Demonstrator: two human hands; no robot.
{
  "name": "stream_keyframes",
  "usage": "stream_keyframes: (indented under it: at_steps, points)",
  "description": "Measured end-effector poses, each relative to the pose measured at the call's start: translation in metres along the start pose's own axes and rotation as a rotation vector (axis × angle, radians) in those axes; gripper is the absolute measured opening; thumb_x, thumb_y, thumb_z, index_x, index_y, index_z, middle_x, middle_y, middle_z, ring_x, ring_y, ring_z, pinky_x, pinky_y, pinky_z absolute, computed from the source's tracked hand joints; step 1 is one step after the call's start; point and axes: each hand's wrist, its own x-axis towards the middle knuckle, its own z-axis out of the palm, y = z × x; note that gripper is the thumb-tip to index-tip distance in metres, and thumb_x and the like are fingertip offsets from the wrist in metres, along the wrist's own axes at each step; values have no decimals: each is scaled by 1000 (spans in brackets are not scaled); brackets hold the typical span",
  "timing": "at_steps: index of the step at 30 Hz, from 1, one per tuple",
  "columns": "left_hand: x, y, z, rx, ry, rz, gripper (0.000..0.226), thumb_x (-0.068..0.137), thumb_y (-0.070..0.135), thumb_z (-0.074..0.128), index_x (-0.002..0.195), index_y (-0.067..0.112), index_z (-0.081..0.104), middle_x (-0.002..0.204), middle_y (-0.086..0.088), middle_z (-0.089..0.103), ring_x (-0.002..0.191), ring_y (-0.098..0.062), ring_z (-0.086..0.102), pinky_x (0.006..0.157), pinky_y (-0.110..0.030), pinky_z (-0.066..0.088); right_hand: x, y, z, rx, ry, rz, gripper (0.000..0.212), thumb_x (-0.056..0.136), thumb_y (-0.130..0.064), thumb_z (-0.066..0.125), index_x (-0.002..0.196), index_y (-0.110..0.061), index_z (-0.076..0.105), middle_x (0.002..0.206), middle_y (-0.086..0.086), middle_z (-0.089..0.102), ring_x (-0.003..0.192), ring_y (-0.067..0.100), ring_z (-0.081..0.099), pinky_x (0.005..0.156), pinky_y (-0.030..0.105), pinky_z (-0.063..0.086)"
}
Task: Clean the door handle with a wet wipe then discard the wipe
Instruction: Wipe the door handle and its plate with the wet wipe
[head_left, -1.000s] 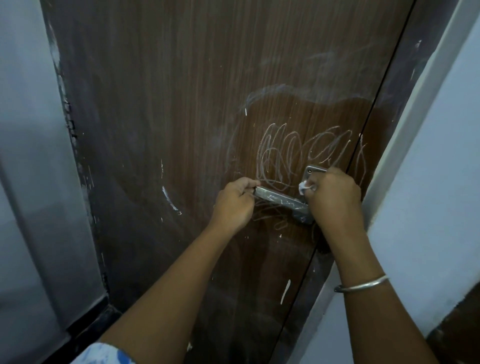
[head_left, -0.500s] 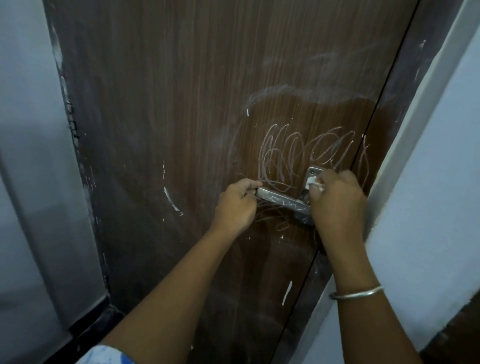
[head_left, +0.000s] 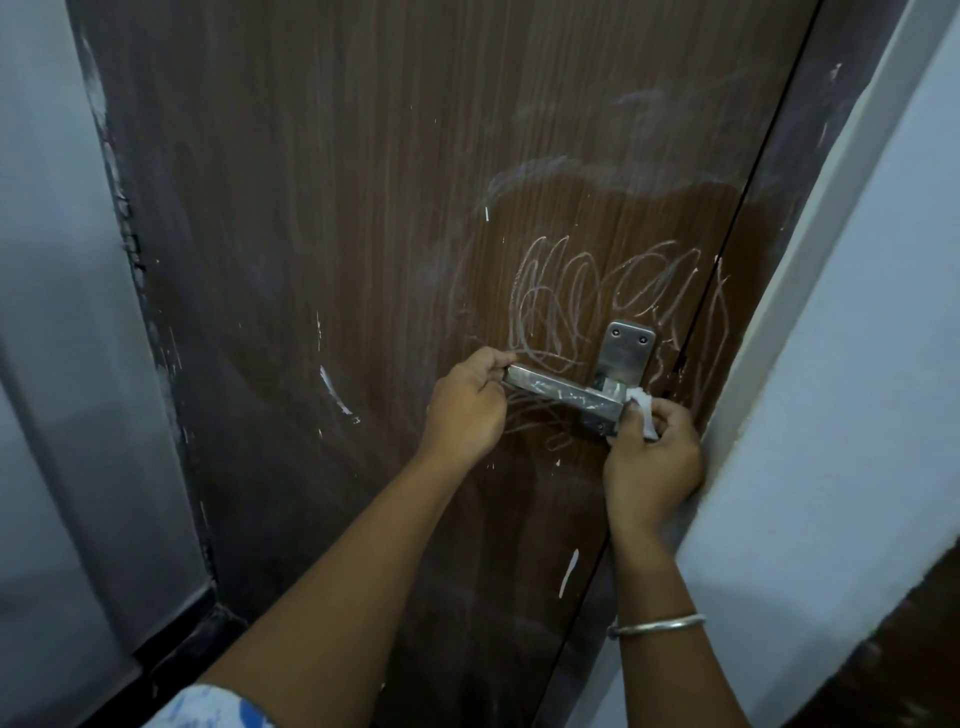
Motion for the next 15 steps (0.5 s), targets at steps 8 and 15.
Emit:
stream_keyframes:
  at_steps: [8,15]
  points:
    - [-1,1,1,-46,-1,-2,42,88,0,37,115,21,60,114,-1,66,46,5,51,41,-10,34,1,-1,5,5,79,-118,14,87,-11,62,96,-1,65,91,16,63,77,11,52,65,0,36]
    - [-4,8,2,-50,14,-13,42,87,-4,36,114,16,60,112,-5,66,47,6,53,41,-7,33,-8,14,9,97,76,-22,12,86,-11,64,95,-3,64,91,15,62,78,30,61,67,46,55]
